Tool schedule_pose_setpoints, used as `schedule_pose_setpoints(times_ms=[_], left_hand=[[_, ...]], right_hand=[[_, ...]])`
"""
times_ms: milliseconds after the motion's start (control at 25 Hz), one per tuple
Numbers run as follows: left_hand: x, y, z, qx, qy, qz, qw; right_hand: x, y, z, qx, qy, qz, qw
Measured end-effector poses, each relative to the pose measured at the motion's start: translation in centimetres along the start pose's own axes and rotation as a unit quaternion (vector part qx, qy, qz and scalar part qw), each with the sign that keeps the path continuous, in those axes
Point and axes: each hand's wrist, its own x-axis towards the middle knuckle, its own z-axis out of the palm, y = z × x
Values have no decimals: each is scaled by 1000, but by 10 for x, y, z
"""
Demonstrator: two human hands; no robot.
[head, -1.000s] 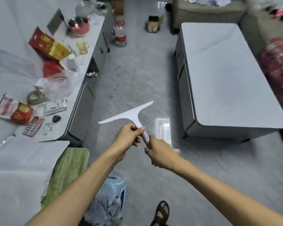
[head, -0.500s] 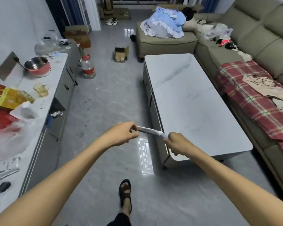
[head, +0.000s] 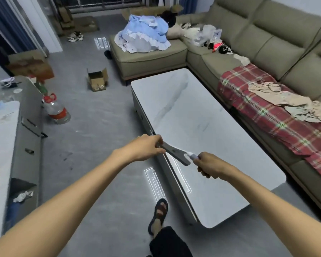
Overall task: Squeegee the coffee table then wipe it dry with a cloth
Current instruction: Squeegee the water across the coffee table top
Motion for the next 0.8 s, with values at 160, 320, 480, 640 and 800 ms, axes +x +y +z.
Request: schedule_pose_setpoints(times_ms=[160,320,480,640,800], left_hand=[[108,-39,-50,21,-35,2,999],[200,-72,-125,15,-50,-2,999],[284,-109,-195,-9,-18,12,1000],[394,-162,-240,3,-56,16,998],[501,-211,-293,16,-134,29,990]], right_hand=[[106,-39,-28,-11,-22,15,1000],[199,-101,-85,-22,-31,25,999],[275,-163,-147,1,-6,17,1000],[374,-195,-175,22,-5,65,998],[457,-227,-192,84,-25,130,988]])
